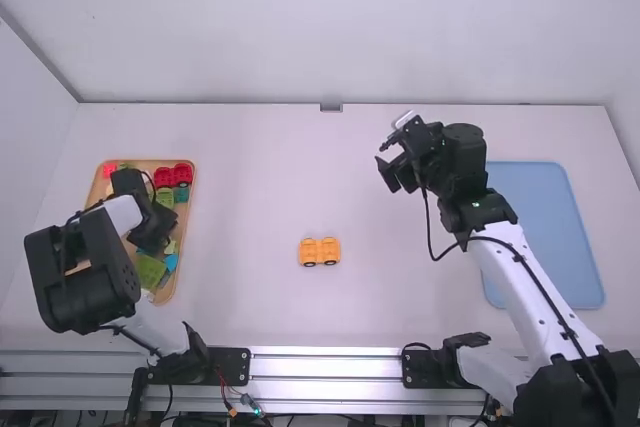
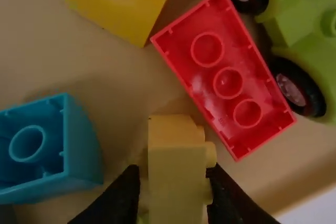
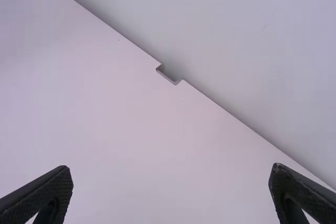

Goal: Assemble lego blocks to make yellow taxi

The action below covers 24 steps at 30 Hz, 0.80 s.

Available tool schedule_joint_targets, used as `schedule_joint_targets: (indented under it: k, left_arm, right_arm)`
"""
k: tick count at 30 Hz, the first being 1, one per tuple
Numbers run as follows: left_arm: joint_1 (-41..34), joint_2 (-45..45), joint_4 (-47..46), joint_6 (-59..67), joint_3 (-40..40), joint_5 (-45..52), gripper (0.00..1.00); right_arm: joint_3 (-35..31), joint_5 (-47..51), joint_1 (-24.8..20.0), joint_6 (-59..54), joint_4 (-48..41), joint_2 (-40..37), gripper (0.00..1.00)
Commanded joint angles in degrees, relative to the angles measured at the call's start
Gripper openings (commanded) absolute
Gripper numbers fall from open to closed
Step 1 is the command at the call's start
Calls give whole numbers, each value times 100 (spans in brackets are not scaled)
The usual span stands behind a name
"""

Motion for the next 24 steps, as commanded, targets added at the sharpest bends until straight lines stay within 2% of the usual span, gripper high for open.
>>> schedule_joint_targets:
  k: [1,3,7,10,15,17,18,20,24]
  left_arm:
    - [-42,-133,4,-9,-55,-28,27]
    - [-42,-133,-33,-4,-52,-22,22]
    - [-42,-136,-31,-4,-48,-24,17]
    - [-42,-162,70,181,-48,-22,18]
    - [-44,-614,199,625,-31,63,19]
    - [-42,-1016,326,1082,-35,527,17]
    - [-44,-1220,380,1309,-48,778,8]
    - [-94,-1624,422,1613,-76,1132,3]
    - [-404,-2332,476,2013,-164,1528,4]
  right_arm:
    - [203,-17,-4,-2,-11,35,98]
    - [203,-17,-4,-7,-26,35,99]
    - [205,-20,-7,-4,-28,35,99]
    - [205,-44,-4,52,-28,35,98]
    - [205,-271,-2,831,168,35,99]
    - [205,-774,-7,1211,376,35,99]
    - [205,-1075,-7,1316,459,35,99]
    - [205,-1552,-4,1475,636,37,99]
    - [205,-2166,-4,2094,1064,199,99]
